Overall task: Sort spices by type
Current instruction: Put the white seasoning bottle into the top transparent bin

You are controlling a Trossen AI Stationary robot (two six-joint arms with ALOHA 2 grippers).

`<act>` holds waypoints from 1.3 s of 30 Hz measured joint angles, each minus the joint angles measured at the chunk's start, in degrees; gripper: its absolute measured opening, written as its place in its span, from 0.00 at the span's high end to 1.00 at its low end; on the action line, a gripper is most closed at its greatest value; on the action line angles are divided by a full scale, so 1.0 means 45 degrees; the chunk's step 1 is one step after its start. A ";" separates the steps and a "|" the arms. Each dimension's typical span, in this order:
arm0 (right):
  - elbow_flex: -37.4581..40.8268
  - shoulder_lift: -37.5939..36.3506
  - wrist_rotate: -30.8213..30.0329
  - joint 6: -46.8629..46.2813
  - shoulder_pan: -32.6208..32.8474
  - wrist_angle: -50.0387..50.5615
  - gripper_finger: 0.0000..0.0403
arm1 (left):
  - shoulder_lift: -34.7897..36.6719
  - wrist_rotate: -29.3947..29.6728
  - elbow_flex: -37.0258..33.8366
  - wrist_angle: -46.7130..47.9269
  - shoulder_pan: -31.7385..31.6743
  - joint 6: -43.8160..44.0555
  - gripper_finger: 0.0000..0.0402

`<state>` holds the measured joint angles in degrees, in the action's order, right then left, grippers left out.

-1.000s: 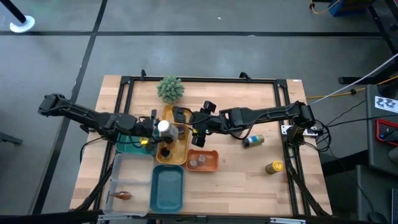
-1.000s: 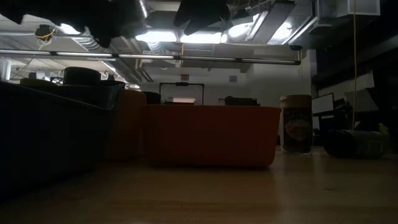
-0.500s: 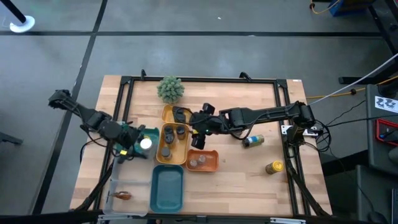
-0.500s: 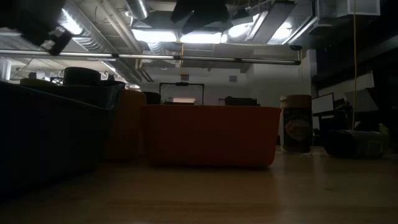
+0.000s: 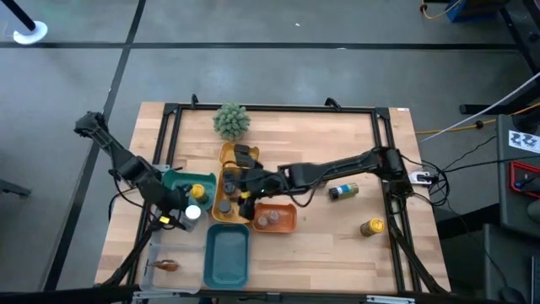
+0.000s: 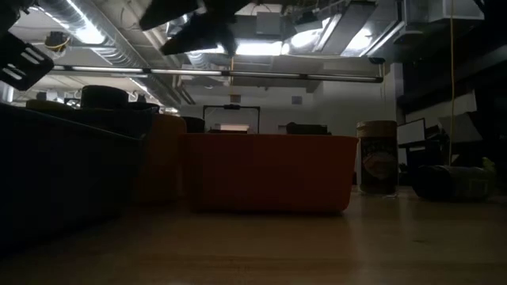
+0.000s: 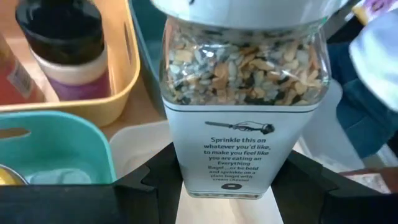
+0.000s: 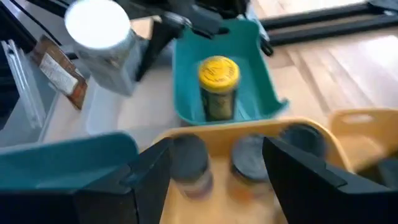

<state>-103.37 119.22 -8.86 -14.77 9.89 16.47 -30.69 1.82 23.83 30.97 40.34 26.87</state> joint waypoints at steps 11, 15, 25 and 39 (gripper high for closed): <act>-0.0005 0.1586 0.0124 0.0060 0.0588 -0.3537 0.38 | -0.2123 0.0840 -0.0005 -0.0206 0.0377 0.0040 0.54; -0.0005 0.1928 -0.0053 0.0094 0.0748 -0.4021 0.38 | -0.2749 0.1070 -0.0005 -0.0528 0.0373 0.0062 0.54; -0.0005 0.2515 -0.0830 0.0824 0.1005 -0.5267 0.38 | -0.3639 0.1094 -0.0010 -0.0857 0.0373 0.0033 0.54; -0.0005 0.2507 -0.1085 0.1462 0.1137 -0.6056 0.38 | -0.3767 0.1109 -0.0010 -0.0862 0.0373 -0.0004 0.54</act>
<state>-103.39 130.50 -13.74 -8.19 15.01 -10.79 -47.64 6.81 23.79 27.09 42.02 26.85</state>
